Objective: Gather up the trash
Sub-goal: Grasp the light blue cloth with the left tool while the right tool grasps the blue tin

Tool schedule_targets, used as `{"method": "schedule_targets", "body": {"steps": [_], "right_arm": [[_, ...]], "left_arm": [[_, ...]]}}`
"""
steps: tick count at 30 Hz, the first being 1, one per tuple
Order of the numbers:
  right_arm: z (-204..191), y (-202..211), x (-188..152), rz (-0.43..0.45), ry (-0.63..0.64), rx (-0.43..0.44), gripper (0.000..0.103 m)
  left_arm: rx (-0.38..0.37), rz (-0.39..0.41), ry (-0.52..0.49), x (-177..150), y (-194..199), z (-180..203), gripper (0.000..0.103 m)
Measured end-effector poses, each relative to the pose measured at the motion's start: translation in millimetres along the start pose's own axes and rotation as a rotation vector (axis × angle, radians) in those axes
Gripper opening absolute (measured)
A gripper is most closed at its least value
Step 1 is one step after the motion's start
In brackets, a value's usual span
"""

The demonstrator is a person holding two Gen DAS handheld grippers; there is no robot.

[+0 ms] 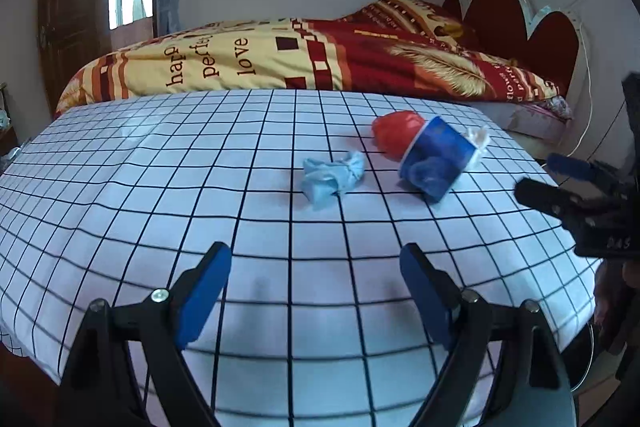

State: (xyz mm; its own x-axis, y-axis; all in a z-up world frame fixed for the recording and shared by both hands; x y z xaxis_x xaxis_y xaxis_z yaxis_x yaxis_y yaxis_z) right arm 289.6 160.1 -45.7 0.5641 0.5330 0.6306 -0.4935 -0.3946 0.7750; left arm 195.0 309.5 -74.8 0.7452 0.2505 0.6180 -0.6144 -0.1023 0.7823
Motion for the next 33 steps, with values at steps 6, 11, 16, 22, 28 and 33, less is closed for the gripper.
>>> {"method": "schedule_targets", "body": {"steps": [6,11,16,22,28,33], "right_arm": [[-7.5,-37.4,26.6,-0.038,0.049,-0.003,0.103],[-11.9,-69.1,36.8,-0.086,0.111,-0.019,0.09],[-8.0,-67.0,43.1,-0.061,0.113,0.025,0.076],[-1.2,-70.3,49.0,-0.064,0.091,0.023,0.076],[7.2,-68.1,47.3,-0.066,0.078,0.031,0.075],[6.4,-55.0,47.1,-0.038,0.069,0.03,0.075]], "left_arm": [[-0.026,-0.028,-0.017,16.3,-19.9,0.1,0.082],[-0.034,-0.041,-0.024,29.7,-34.3,0.3,0.082],[-0.058,-0.079,-0.042,44.8,-52.7,4.5,0.074],[-0.08,-0.153,-0.062,63.1,-81.5,14.9,0.065],[-0.099,-0.208,-0.095,64.8,-98.5,24.2,0.048],[-0.097,-0.139,-0.099,66.3,-81.4,29.2,0.033]]}}
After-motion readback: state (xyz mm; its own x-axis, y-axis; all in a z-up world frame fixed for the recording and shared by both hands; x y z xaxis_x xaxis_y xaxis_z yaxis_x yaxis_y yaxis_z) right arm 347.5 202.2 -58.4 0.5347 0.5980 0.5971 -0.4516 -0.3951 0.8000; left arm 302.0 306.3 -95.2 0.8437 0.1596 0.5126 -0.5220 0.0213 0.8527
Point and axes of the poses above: each gripper's, at about its wrist camera, not at the fingertips, and y roughly against the way its jaws point, z to its right, x to its top, the point moved 7 cm from there along -y, roughly the way its jaws point, and after that the axes turned 13 degrees about -z, right-handed, at the moved point
